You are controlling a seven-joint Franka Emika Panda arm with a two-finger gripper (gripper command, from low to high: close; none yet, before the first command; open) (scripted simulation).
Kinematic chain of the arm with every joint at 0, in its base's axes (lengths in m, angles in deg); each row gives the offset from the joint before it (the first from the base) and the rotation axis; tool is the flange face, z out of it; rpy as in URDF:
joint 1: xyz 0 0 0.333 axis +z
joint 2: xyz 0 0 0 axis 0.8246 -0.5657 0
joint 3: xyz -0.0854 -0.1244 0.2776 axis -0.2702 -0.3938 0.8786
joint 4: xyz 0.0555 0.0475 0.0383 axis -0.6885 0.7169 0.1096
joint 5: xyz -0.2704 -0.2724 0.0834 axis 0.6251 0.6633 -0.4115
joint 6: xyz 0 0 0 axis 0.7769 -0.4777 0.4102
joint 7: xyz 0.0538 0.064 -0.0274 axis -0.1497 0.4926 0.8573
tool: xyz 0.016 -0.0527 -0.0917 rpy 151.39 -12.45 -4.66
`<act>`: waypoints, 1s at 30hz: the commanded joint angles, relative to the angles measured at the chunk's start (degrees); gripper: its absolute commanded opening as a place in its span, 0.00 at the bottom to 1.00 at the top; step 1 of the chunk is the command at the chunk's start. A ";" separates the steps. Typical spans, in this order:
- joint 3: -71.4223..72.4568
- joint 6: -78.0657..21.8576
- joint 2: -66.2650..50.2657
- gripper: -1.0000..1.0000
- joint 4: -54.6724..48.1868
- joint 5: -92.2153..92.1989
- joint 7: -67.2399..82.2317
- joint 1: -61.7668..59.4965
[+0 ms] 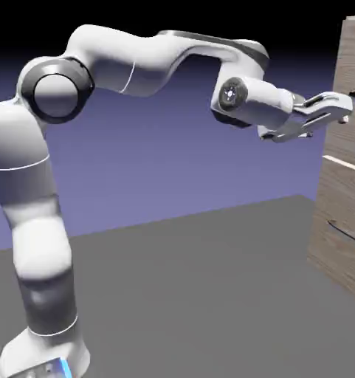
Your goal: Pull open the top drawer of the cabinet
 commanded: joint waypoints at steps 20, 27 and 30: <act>-0.10 1.18 -16.54 0.50 -28.05 -49.84 -36.71 -0.38; -0.13 1.53 -21.34 0.50 -36.18 -64.28 -47.35 -0.50; 3.94 4.09 -25.39 0.50 -42.41 -63.21 -46.01 -2.69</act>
